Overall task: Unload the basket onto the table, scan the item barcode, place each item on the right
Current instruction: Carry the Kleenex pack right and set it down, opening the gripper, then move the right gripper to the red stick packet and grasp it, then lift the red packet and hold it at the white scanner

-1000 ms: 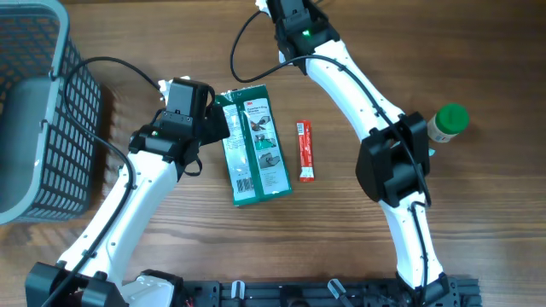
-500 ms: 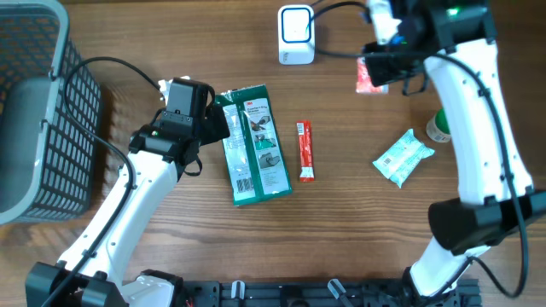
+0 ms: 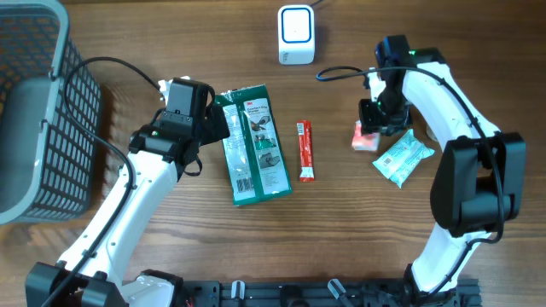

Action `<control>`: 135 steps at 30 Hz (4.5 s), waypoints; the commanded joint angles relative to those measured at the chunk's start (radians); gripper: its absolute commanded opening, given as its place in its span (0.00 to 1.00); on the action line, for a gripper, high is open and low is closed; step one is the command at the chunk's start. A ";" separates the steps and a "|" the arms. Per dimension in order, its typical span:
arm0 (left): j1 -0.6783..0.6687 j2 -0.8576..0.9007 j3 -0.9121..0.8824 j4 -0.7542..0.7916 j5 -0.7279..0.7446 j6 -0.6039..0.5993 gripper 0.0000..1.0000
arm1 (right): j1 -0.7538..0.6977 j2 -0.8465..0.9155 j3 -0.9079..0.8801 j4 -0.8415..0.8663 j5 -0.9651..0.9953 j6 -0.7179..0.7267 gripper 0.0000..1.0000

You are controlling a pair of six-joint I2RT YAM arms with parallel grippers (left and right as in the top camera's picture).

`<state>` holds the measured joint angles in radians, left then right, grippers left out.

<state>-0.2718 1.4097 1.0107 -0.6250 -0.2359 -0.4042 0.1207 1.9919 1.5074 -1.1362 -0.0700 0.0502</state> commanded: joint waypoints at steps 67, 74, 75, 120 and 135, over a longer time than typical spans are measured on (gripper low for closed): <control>0.006 0.001 0.008 0.004 -0.008 0.011 1.00 | 0.459 -0.213 -0.574 0.628 0.037 0.607 0.31; 0.006 0.001 0.008 0.004 -0.008 0.011 1.00 | 0.438 -0.213 -0.573 0.622 0.037 0.465 0.14; 0.006 0.001 0.008 0.004 -0.008 0.011 1.00 | 0.433 -0.213 -0.573 0.623 0.030 0.461 0.04; 0.006 0.001 0.008 0.004 -0.008 0.011 1.00 | 0.397 -0.430 -0.131 0.621 0.565 -0.744 0.04; 0.006 0.001 0.008 0.004 -0.008 0.011 1.00 | 0.395 0.187 -0.131 1.780 1.042 -1.730 0.04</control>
<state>-0.2718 1.4097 1.0107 -0.6250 -0.2356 -0.4042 0.5159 2.0869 1.3678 0.5007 0.8707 -1.3804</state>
